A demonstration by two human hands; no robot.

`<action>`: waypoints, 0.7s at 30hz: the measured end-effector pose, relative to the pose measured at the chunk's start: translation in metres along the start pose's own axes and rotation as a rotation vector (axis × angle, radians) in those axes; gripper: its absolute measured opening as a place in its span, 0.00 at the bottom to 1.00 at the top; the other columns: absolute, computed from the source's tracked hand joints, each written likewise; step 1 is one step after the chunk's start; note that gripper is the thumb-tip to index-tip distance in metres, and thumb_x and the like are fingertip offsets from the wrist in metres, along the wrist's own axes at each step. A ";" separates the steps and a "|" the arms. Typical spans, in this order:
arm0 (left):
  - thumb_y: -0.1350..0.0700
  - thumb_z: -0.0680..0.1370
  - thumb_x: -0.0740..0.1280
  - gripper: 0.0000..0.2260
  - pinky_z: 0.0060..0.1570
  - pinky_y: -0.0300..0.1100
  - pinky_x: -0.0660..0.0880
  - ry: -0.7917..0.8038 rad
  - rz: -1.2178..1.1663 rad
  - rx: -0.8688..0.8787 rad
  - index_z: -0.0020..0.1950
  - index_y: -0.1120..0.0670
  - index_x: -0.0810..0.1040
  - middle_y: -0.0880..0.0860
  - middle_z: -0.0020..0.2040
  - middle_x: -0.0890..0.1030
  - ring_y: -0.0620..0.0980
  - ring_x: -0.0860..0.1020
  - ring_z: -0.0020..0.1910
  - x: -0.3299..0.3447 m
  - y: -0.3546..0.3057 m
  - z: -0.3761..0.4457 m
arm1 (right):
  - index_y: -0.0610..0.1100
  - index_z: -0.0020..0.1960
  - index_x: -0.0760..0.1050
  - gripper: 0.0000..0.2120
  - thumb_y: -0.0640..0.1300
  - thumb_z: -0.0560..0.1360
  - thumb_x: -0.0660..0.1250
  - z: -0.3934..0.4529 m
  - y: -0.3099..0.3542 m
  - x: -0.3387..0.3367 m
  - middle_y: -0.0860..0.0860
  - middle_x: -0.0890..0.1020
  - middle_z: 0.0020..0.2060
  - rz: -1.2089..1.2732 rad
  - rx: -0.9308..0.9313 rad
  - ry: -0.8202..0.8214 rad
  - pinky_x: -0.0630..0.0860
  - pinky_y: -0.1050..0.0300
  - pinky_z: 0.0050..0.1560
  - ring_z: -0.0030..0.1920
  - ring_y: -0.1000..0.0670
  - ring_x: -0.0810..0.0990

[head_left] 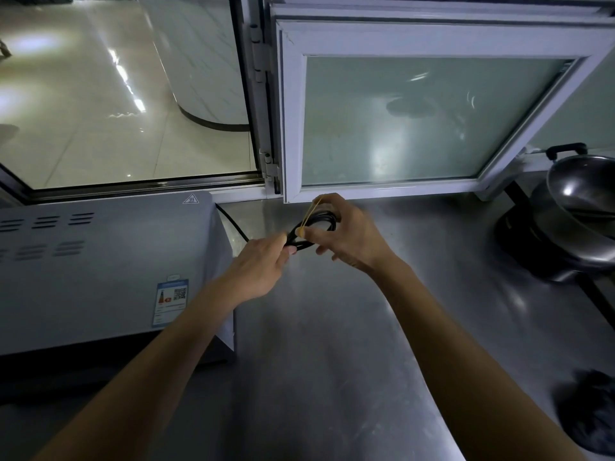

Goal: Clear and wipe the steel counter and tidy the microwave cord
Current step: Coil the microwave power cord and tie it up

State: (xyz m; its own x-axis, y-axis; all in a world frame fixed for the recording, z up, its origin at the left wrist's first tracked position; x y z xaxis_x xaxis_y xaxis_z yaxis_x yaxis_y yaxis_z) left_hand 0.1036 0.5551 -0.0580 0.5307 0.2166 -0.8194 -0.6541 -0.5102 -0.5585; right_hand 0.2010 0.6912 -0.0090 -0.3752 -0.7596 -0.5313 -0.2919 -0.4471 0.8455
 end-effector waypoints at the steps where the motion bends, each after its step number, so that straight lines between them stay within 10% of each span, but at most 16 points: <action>1: 0.51 0.85 0.56 0.07 0.37 0.49 0.75 -0.002 -0.005 0.004 0.53 0.52 0.71 0.52 0.42 0.79 0.51 0.78 0.38 -0.001 0.000 0.000 | 0.53 0.60 0.72 0.23 0.57 0.70 0.75 0.000 0.000 0.002 0.55 0.83 0.50 0.038 0.014 0.008 0.84 0.49 0.36 0.35 0.51 0.86; 21: 0.51 0.85 0.53 0.10 0.36 0.44 0.73 -0.088 -0.102 0.110 0.59 0.52 0.72 0.49 0.42 0.77 0.48 0.77 0.39 -0.009 -0.003 -0.002 | 0.43 0.61 0.78 0.18 0.50 0.75 0.73 -0.002 -0.020 0.046 0.46 0.85 0.51 0.447 0.119 0.147 0.83 0.37 0.43 0.41 0.40 0.86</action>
State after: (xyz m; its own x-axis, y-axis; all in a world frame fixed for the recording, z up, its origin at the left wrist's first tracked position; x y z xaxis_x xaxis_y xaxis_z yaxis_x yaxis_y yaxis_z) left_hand 0.1018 0.5531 -0.0483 0.5516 0.3368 -0.7631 -0.6566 -0.3888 -0.6463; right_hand 0.1910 0.6640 -0.0502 -0.3610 -0.9275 -0.0969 -0.2319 -0.0114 0.9727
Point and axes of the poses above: each hand's wrist, its own z-axis towards the middle knuckle, its own x-axis out of the palm, y = z × x, the point moved 5 cm from there along z, towards the middle knuckle
